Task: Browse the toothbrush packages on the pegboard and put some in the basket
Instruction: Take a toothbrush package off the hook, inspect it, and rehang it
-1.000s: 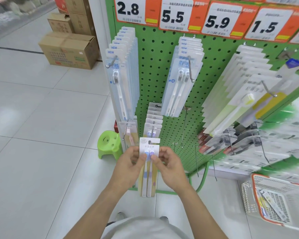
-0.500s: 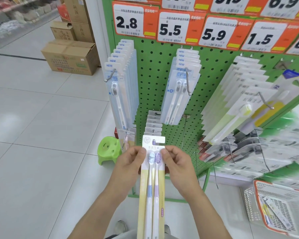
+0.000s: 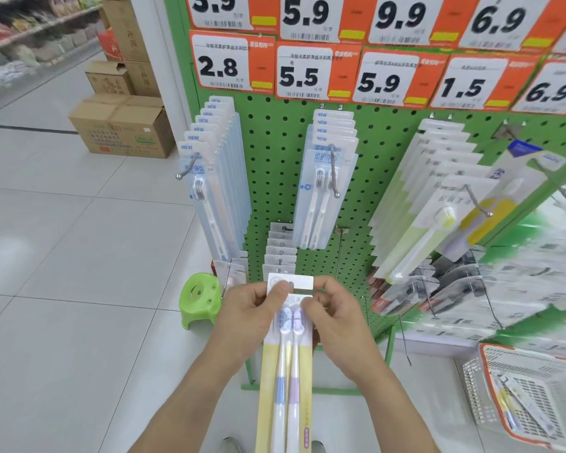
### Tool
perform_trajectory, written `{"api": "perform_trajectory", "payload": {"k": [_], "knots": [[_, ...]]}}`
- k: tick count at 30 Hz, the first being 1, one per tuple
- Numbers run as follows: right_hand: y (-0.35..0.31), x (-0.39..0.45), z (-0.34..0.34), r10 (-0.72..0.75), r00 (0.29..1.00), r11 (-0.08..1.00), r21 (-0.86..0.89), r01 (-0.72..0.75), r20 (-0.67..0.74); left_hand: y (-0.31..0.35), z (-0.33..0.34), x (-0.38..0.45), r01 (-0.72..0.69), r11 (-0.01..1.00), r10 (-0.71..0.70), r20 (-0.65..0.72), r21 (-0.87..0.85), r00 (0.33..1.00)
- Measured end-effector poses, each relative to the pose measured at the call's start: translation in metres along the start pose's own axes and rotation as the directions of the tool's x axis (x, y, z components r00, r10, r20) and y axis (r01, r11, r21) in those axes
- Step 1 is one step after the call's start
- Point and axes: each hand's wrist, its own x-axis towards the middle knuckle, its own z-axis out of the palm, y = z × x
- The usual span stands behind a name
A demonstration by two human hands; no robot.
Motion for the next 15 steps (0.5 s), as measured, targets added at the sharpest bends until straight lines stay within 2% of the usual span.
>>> {"api": "perform_trajectory", "payload": {"k": [2,6,9,12,15], "knots": [[-0.002,-0.001,0.001,-0.015,0.999,1.000,-0.027,0.016,0.031,0.005,0.001,0.000,0.012,1.000,-0.012,-0.051,0.005,0.999],[-0.004,-0.004,0.004,-0.010,0.998,0.998,-0.065,0.014,0.060,0.010,0.003,-0.003,-0.030,0.992,0.047,-0.141,0.126,0.989],[-0.005,-0.002,0.006,-0.073,0.997,0.985,-0.157,0.077,0.035,0.006,0.002,-0.005,-0.040,0.987,0.058,-0.119,0.153,0.991],[-0.003,0.004,0.005,-0.115,0.991,0.969,-0.228,0.098,-0.063,-0.001,0.003,-0.008,-0.088,0.978,0.099,-0.051,0.189,0.994],[-0.001,0.006,0.006,-0.120,0.991,0.963,-0.249,0.102,-0.059,-0.007,0.002,-0.017,-0.075,0.993,0.078,-0.022,0.091,0.997]]}}
